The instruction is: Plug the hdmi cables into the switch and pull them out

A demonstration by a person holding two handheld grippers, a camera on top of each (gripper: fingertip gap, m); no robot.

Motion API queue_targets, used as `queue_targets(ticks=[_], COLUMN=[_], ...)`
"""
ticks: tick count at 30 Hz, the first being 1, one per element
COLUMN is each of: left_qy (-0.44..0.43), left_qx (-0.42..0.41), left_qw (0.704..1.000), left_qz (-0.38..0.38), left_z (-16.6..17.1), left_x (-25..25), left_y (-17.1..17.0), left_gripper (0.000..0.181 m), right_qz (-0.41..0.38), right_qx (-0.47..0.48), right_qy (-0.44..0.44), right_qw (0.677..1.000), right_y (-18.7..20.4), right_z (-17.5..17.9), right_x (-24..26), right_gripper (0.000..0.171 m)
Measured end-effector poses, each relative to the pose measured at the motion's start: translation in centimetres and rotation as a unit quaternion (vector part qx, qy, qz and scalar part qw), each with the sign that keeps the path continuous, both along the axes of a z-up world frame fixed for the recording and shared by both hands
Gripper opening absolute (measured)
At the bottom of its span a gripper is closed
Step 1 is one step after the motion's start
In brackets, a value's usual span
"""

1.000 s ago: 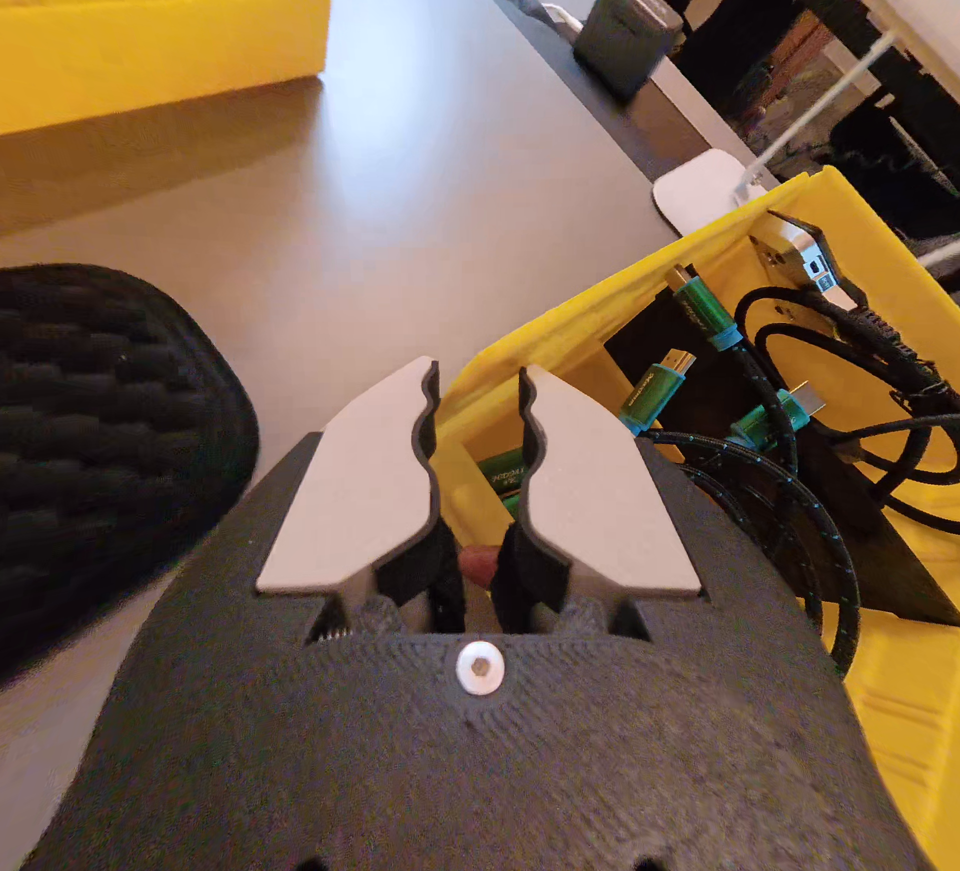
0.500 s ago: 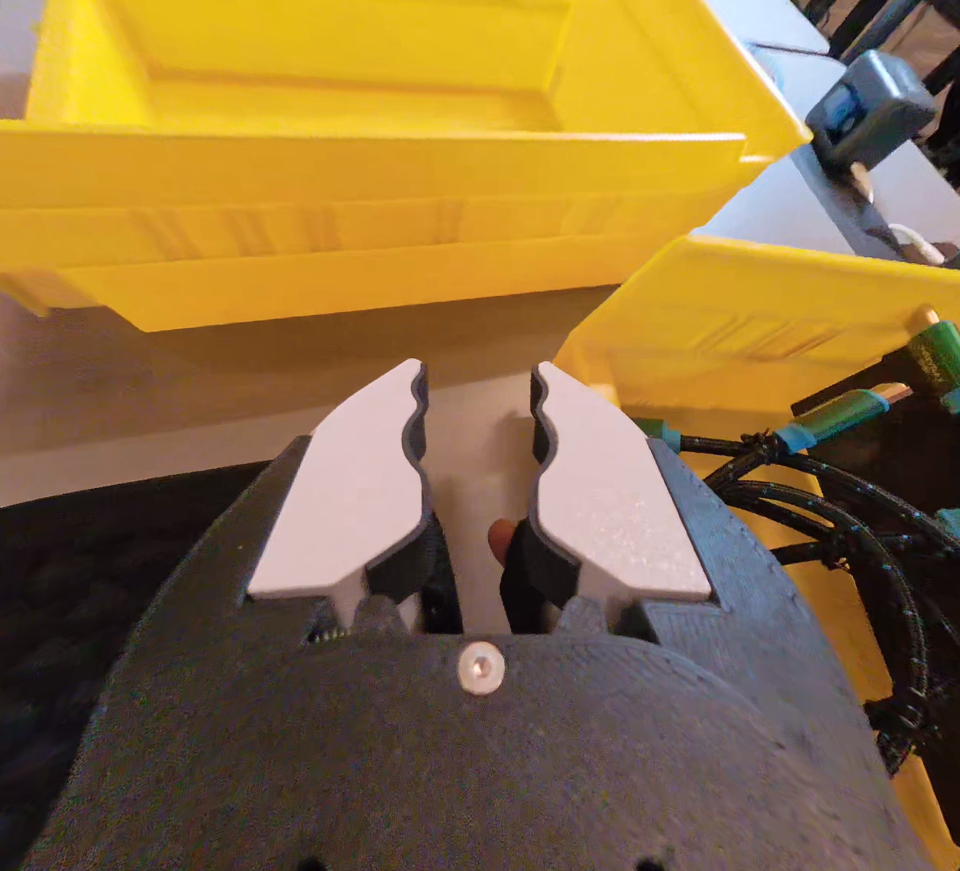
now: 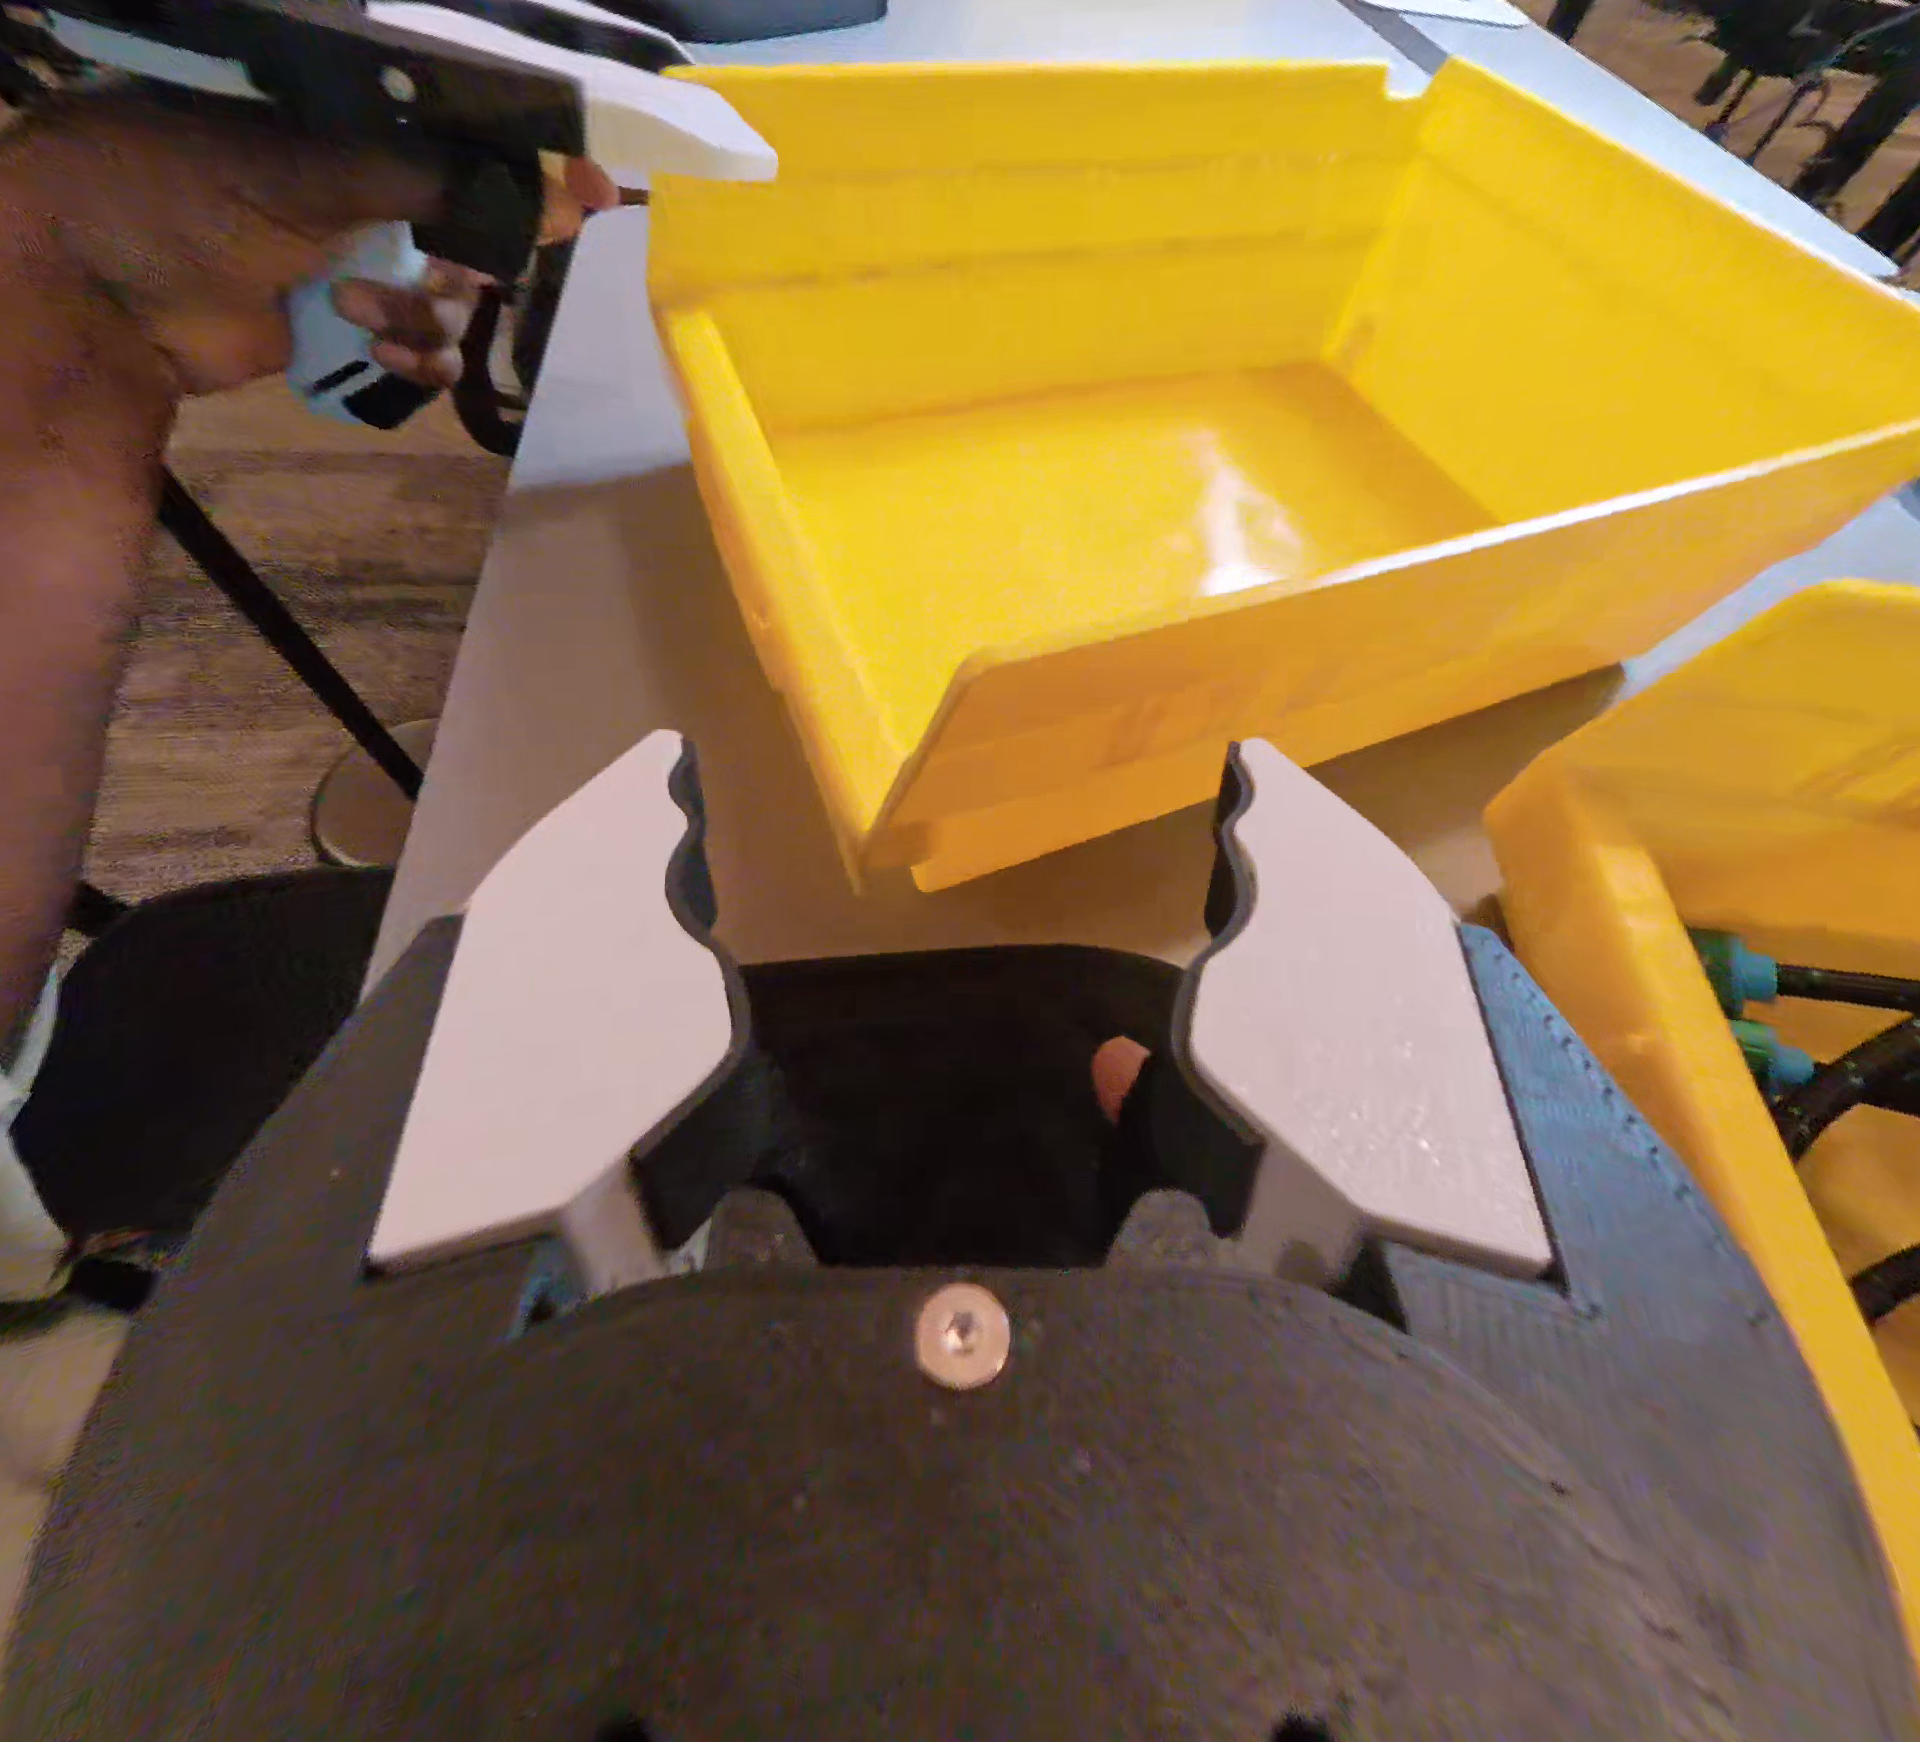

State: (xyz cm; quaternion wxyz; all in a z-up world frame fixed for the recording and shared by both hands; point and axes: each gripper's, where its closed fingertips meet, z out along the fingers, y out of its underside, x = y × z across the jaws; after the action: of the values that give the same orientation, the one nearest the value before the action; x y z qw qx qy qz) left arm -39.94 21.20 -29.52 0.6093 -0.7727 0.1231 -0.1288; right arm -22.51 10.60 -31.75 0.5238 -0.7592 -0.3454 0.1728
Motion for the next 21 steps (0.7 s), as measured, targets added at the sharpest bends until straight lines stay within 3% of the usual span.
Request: queue_targets(ticks=[2, 5, 7, 9, 11, 15, 21], left_qy=[-0.006, 0.021, 0.055, 0.066, 0.064, 0.036, -0.081], left_qx=[0.023, 0.016, 0.013, 0.02, 0.056, 0.142, 0.287], left_qw=[1.0, 0.999, 0.998, 0.998, 0.996, 0.989, 0.95], left_qz=[-0.011, -0.033, -0.031, -0.005, -0.02, -0.005, -0.095], left_z=[0.1, -1.3, -1.9, -1.1, 0.8, 6.0, 14.1], left_x=[0.7, 2.4, 3.1, 3.1, 3.9, 5.6, 14.5], left_y=[0.4, 0.9, 1.2, 1.1, 0.2, -2.0, -8.2], left_gripper=[0.054, 0.052, 0.013, 0.004, 0.005, 0.005, 0.008], right_qz=[-0.026, -0.066, -0.077, -0.099, -0.121, -0.146, -0.237], right_qx=[0.009, 0.026, 0.014, 0.032, 0.082, 0.171, 0.335], right_qy=[-0.007, -0.008, -0.015, -0.058, -0.116, -0.095, -0.145], right_qw=[1.0, 0.997, 0.997, 0.993, 0.982, 0.97, 0.9], right_y=[0.4, 1.3, 1.7, 2.4, 3.0, 1.9, -5.7], right_z=[0.1, 0.6, 0.1, 0.1, 0.7, 5.3, 14.4], right_x=[0.2, 0.6, 0.4, 1.2, 2.8, 4.7, 12.5], right_gripper=[0.089, 0.069, 0.044, 0.035, 0.026, 0.022, 0.02])
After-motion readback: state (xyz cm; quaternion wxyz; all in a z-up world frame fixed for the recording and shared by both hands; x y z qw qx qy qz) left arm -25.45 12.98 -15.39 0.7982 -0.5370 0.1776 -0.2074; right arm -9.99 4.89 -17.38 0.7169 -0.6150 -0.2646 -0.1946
